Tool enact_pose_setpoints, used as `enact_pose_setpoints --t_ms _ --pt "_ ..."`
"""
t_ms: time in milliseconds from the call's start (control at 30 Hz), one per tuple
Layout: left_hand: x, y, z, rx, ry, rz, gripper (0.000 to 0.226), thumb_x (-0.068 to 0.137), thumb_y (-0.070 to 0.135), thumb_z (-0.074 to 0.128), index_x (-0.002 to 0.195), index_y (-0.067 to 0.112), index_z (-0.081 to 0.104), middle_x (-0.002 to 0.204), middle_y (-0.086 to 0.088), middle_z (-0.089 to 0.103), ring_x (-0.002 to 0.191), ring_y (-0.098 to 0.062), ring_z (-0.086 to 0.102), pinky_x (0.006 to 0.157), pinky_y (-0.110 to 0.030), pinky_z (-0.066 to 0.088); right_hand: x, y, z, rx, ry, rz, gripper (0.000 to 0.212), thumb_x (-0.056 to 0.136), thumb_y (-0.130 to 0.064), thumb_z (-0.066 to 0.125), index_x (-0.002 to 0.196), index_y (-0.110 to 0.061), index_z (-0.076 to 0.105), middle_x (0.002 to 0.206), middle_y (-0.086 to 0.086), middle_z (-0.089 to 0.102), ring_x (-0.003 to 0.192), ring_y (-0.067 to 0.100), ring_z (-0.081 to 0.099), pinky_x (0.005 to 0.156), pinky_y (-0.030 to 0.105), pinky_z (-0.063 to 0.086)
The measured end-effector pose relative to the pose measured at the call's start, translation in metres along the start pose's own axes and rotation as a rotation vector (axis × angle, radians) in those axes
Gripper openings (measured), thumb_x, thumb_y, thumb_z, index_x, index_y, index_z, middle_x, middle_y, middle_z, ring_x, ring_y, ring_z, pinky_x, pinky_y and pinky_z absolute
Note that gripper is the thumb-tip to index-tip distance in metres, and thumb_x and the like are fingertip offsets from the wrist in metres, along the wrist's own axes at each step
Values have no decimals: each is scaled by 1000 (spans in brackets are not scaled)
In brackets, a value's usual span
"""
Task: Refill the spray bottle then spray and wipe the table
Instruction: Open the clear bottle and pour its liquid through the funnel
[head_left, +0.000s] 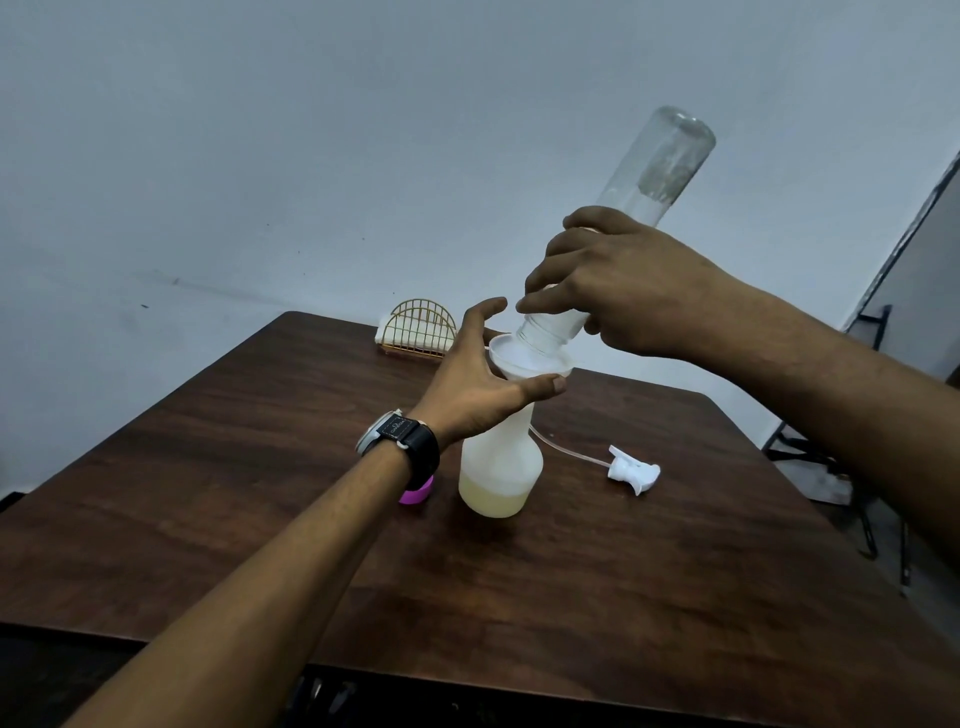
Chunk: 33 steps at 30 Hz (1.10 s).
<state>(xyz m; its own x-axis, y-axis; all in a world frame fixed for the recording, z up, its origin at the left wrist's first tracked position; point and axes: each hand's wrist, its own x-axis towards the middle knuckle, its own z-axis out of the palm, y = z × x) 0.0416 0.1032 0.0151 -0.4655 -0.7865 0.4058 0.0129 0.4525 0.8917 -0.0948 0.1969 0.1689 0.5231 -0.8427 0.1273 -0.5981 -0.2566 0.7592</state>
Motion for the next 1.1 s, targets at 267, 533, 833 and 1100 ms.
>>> enact_pose_setpoints --t_ms 267,533,833,1100 --pt "0 1 0 -16 8 14 110 62 48 92 152 36 28 121 7 54 108 -20 67 83 -40 59 3 -2 -7 -17 -11 -42 64 85 3 63 138 -32 64 137 -8 68 135 27 52 124 41 16" --pt "-2 -2 2 -12 19 8 107 68 48 91 152 37 25 120 12 53 107 -21 67 77 -38 55 0 -7 -11 -43 -25 -56 68 86 -6 29 139 -30 64 138 -5 67 136 29 51 126 43 15" --pt "-5 -4 4 -16 39 15 108 68 51 90 153 38 24 116 27 51 109 -18 66 80 -36 57 -2 -10 -12 -44 -50 -36 72 86 -8 19 137 -29 64 141 -6 65 138 27 48 126 41 13" --pt "-4 -2 -1 -2 -10 -13 119 57 63 88 152 45 19 116 31 48 114 -16 65 90 -48 60 -5 -11 -4 -54 -3 15 66 89 -1 30 142 -29 59 144 -6 61 138 26 47 123 42 13"
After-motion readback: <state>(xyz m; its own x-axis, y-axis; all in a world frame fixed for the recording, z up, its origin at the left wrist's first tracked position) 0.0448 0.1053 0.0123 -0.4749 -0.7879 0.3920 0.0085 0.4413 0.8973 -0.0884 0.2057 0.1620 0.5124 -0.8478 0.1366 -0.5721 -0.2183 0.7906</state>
